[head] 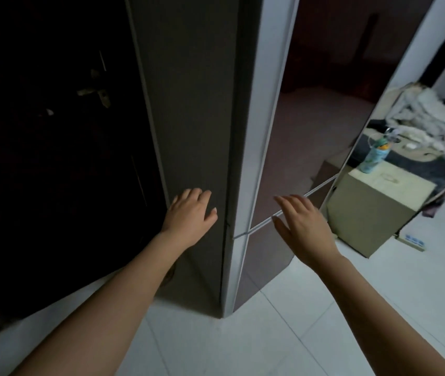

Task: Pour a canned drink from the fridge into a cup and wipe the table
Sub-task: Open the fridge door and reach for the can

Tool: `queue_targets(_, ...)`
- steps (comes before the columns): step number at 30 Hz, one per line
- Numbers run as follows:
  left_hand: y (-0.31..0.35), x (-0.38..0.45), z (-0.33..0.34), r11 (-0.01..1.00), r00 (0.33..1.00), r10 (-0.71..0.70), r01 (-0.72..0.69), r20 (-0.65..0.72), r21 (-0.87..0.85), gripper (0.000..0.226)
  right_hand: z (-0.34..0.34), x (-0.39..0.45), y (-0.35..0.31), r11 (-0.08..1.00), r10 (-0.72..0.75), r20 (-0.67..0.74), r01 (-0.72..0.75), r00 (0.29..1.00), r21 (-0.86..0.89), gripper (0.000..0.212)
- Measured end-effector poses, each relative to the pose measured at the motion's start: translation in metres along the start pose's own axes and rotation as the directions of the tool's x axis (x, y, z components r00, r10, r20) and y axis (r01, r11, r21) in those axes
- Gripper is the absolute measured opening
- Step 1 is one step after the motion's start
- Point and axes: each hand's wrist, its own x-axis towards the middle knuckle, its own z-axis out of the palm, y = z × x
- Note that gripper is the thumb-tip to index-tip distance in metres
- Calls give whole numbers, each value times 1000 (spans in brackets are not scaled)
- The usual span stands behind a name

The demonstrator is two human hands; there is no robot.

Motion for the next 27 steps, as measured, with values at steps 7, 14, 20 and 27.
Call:
queue_targets(7,-2,44,-49,994,984,109,-111,-143,-5,51,-51,44,-9,998,48,-189,-54,981,-28,43)
queue_targets(14,-3,73,-76,983,965,145,-165,-219,-76,52,-82,87,-19,995,85,-259,-98,962,-34,50)
queue_targets(20,-7,90,-69,965,970,165,-197,-178,-176,63,-86,113,-38,985,158,-296,-130,942,112,70)
queue_targets(27,-11,97,-53,948,956,216,-254,-198,-190,76,-71,132,-54,962,240,-285,-189,928,195,100)
